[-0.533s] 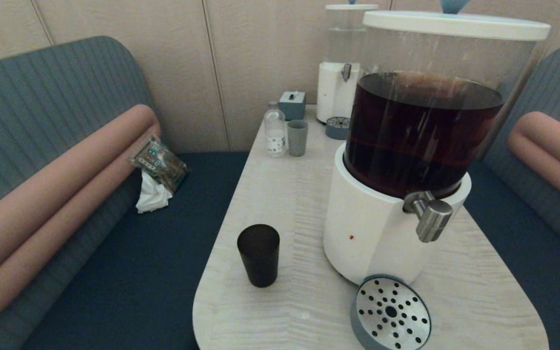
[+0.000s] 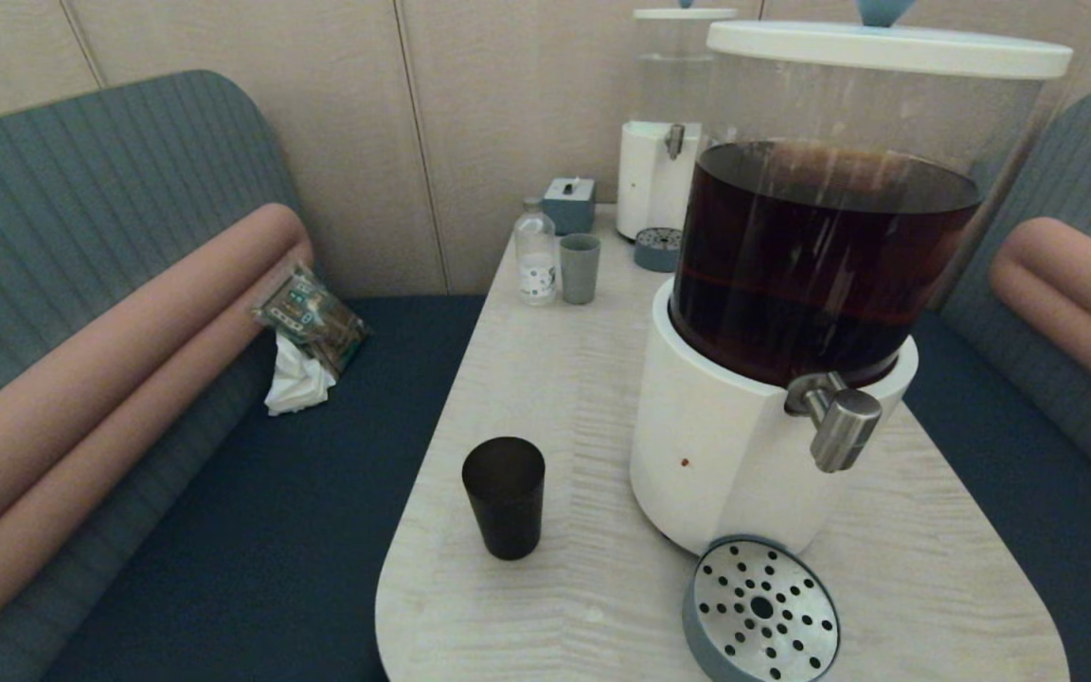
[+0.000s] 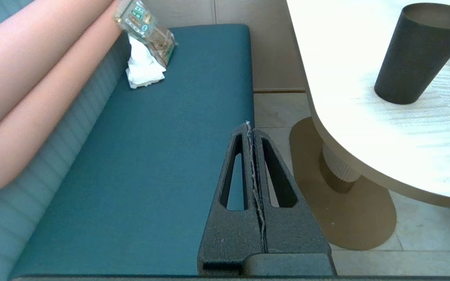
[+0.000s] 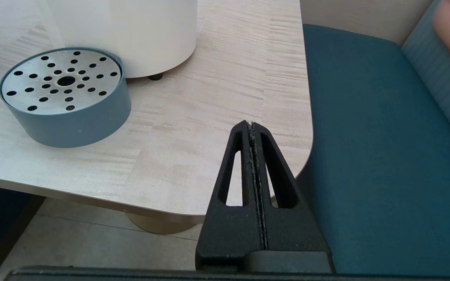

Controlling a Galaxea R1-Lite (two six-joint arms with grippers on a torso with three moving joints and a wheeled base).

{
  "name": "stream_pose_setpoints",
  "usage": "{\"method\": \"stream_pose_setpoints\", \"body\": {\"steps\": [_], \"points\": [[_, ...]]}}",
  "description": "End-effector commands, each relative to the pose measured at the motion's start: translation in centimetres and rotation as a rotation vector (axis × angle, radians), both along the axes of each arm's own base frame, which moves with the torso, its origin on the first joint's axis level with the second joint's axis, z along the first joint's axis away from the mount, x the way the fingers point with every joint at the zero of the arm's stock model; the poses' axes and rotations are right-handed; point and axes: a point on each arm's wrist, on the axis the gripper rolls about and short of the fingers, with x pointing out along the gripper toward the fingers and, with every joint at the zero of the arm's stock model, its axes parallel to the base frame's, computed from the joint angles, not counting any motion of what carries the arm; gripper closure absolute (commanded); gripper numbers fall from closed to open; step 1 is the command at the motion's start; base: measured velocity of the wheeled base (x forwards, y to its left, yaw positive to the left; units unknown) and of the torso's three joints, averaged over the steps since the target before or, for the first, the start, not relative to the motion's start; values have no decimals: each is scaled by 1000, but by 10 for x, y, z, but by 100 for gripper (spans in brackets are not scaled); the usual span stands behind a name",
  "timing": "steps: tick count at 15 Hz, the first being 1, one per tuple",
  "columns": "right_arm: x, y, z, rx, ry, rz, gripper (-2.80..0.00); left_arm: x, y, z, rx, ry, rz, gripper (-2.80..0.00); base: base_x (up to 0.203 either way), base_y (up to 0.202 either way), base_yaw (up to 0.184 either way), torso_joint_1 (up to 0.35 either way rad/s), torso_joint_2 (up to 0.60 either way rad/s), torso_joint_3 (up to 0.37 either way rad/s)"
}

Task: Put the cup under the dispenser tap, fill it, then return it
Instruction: Pick up the cup

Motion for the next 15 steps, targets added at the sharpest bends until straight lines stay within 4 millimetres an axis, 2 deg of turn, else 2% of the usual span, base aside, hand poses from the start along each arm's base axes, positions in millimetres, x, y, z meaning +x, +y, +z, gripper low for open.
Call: {"method": "stream_pose_setpoints", "body": {"steps": [1, 3, 4, 6, 8, 9, 11, 15], "points": [[0, 0, 0, -1, -1, 0, 0, 0, 0, 0, 8, -1, 0, 0, 0, 0, 0, 0, 0, 0], [0, 0, 0, -1, -1, 0, 0, -2, 0, 8, 20, -25, -9, 0, 0, 0, 0, 0, 0, 0], [0, 0, 0, -1, -3, 0, 0, -6, -1, 21, 18, -58, -25, 0, 0, 0, 0, 0, 0, 0], [0, 0, 0, -1, -1, 0, 0, -22, -2, 59, 3, -96, -89, 0, 0, 0, 0, 0, 0, 0], [0, 0, 0, -1, -2, 0, 0, -37, -5, 92, -41, -48, -251, 0, 0, 0, 0, 0, 0, 0], [0, 0, 0, -1, -1, 0, 0, -34, -7, 105, -73, 7, -326, 0, 0, 0, 0, 0, 0, 0], [0, 0, 0, -1, -3, 0, 0, -16, -8, 119, -110, 59, -448, 0, 0, 0, 0, 0, 0, 0], [0, 0, 0, -1, -1, 0, 0, 34, -13, 111, -117, 44, -660, 0, 0, 0, 0, 0, 0, 0]]}}
